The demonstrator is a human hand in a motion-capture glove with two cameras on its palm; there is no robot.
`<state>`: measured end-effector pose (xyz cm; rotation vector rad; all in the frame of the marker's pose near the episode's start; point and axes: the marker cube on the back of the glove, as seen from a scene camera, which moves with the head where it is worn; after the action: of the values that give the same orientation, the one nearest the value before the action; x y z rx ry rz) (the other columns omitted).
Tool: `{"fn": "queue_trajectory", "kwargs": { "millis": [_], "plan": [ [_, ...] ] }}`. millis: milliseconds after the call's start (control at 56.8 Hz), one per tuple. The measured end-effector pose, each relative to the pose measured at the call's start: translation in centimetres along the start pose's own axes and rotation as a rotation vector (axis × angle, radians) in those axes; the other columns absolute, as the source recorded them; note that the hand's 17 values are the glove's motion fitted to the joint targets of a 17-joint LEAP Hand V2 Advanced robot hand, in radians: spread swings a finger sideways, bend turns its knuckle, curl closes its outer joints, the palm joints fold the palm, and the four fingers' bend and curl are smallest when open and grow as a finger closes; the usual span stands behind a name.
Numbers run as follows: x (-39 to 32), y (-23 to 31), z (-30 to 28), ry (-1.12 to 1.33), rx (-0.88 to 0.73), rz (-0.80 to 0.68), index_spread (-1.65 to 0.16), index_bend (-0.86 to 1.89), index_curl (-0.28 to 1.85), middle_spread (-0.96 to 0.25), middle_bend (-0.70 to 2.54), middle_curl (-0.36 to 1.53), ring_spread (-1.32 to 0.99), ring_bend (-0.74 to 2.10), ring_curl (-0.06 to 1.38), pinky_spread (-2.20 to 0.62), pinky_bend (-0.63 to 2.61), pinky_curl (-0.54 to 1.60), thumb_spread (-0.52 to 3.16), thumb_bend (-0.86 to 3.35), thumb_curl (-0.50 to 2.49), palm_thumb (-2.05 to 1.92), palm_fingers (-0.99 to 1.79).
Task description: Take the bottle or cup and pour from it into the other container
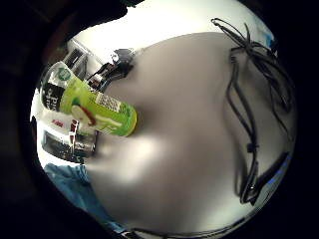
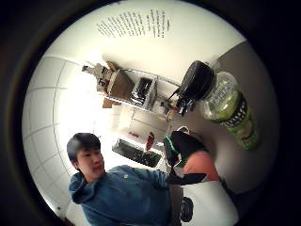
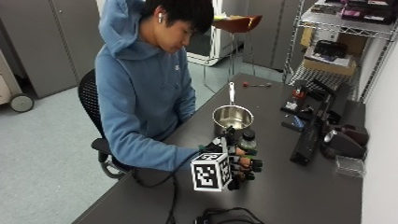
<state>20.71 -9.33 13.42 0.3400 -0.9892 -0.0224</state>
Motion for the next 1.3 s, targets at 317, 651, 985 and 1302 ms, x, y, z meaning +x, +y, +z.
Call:
{"fn": "queue_trajectory", "kwargs": {
  "millis": [317, 651, 985, 1302],
  "plan": [
    [0.6, -1.8, 4.3, -0.179, -0.009, 0.03, -0.36, 0.09, 0.13, 0.09, 0.18, 0.32, 0.11, 0.61, 0.31, 0.27, 0.68, 0.38, 0.88, -0.02, 0.38, 0.66, 0.08],
    [0.0, -3.4, 8.1, -0.345, 0.153, 0.068, -0.17, 0.18, 0.25, 0.02, 0.39, 0.4, -0.06, 0.64, 0.33, 0.02, 0.49, 0.32, 0.62, 0.04, 0.5, 1.02, 1.04],
    [-2.8, -3.6, 8.8, -0.322, 0.194, 0.041, -0.14, 0.15, 0.34, -0.08, 0.47, 0.49, -0.17, 0.67, 0.43, -0.22, 0.46, 0.38, 0.18, -0.04, 0.62, 1.05, 1.22],
    [-9.2, -3.9, 8.0, -0.137, -0.014, -0.099, -0.15, 0.16, 0.39, -0.1, 0.48, 0.52, -0.19, 0.68, 0.47, -0.26, 0.47, 0.41, 0.1, -0.04, 0.67, 1.02, 1.25]
  ]
}}
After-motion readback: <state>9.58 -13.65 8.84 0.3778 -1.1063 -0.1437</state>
